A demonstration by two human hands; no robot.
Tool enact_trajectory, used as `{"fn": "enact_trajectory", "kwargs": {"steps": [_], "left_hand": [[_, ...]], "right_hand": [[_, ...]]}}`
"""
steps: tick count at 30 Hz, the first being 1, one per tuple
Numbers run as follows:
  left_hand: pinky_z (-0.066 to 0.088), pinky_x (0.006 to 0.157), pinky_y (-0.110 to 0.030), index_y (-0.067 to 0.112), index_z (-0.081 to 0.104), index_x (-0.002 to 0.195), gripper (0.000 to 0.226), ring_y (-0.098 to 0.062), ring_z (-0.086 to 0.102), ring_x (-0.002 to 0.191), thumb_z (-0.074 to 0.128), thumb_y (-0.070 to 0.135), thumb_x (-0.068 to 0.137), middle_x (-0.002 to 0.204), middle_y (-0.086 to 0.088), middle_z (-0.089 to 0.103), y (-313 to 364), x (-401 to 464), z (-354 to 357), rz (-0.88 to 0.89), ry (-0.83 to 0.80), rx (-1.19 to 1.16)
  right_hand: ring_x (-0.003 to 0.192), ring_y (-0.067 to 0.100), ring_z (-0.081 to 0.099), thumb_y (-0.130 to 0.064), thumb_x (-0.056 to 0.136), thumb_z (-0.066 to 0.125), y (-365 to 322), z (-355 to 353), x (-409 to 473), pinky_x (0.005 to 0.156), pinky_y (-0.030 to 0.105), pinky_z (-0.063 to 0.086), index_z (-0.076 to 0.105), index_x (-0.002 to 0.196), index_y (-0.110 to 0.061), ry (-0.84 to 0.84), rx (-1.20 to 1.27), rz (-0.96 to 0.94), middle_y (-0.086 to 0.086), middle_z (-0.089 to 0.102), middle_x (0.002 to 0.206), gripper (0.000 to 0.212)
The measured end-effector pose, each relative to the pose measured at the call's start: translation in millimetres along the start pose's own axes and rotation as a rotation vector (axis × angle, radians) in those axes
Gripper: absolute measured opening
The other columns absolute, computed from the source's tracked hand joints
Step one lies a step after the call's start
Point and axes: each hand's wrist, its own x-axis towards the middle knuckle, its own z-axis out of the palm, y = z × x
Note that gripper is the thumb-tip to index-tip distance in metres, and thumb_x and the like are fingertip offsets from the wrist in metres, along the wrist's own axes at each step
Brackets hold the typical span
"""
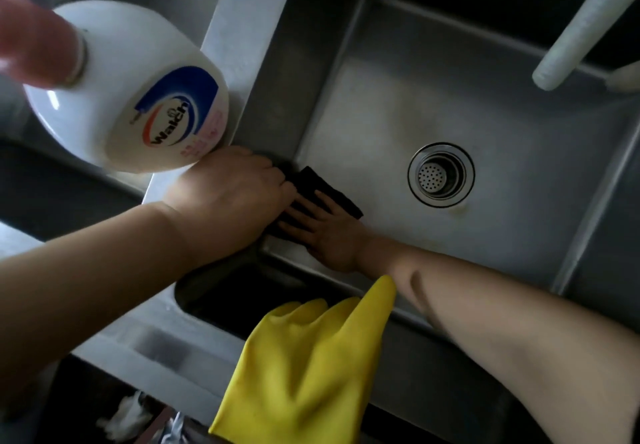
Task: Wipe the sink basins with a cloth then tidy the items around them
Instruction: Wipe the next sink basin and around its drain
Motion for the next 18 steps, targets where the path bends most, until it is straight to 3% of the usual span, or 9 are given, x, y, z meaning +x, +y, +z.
{"fn": "enact_trajectory", "kwargs": {"steps": [5, 7, 9, 11, 14, 18], "left_hand": [[0.047, 0.055, -0.034, 0.017, 0.062, 0.067, 0.011, -0.027, 0.059, 0.052, 0.072, 0.016, 0.063, 0.058, -0.003, 0.058, 2, 1, -2, -0.063, -0.087, 0.039], [0.050, 0.058, -0.035, 0.018, 0.064, 0.070, 0.010, -0.027, 0.061, 0.056, 0.073, 0.018, 0.065, 0.061, -0.002, 0.060, 3, 1, -4, -0.083, -0.112, 0.057], [0.054, 0.062, -0.036, 0.019, 0.065, 0.075, 0.008, -0.027, 0.063, 0.061, 0.070, 0.020, 0.069, 0.064, -0.003, 0.063, 4, 1, -5, -0.088, -0.123, 0.042], [0.055, 0.068, -0.038, 0.020, 0.063, 0.085, 0.012, -0.026, 0.064, 0.067, 0.054, 0.023, 0.079, 0.071, -0.002, 0.064, 3, 1, -3, -0.142, -0.142, -0.009], [0.054, 0.069, -0.039, 0.021, 0.058, 0.096, 0.038, -0.024, 0.063, 0.071, 0.023, 0.027, 0.082, 0.077, -0.001, 0.064, 0, 0, 4, -0.196, -0.138, -0.111], [0.054, 0.070, -0.040, 0.021, 0.057, 0.096, 0.043, -0.024, 0.063, 0.073, 0.018, 0.027, 0.081, 0.079, -0.001, 0.064, -1, 0, 4, -0.176, -0.113, -0.128]], "right_hand": [[0.131, 0.030, 0.044, -0.038, 0.076, 0.071, -20, 10, -22, 0.108, 0.052, 0.029, 0.053, 0.133, -0.026, 0.025, -0.021, -0.084, 0.002, 0.049, 0.141, 0.060], [0.131, 0.030, 0.043, -0.042, 0.083, 0.061, -20, 13, -43, 0.107, 0.053, 0.032, 0.049, 0.135, -0.026, -0.022, 0.003, -0.079, 0.003, 0.048, 0.142, 0.056], [0.134, 0.029, 0.038, -0.047, 0.089, 0.043, -15, 14, -74, 0.111, 0.051, 0.023, 0.038, 0.140, -0.027, -0.092, 0.000, -0.055, 0.003, 0.042, 0.146, 0.055], [0.138, 0.028, 0.031, -0.046, 0.089, 0.048, -8, 15, -113, 0.111, 0.047, 0.014, 0.030, 0.144, -0.028, -0.130, -0.031, -0.031, 0.002, 0.036, 0.150, 0.061], [0.139, 0.028, 0.030, -0.047, 0.082, 0.057, 6, 11, -168, 0.113, 0.047, 0.005, 0.028, 0.145, -0.027, -0.208, -0.112, -0.026, 0.001, 0.035, 0.150, 0.073], [0.137, 0.025, 0.031, -0.052, 0.072, 0.067, 22, 2, -197, 0.111, 0.048, 0.012, 0.039, 0.142, -0.030, -0.296, -0.092, -0.006, 0.000, 0.038, 0.149, 0.078]]}}
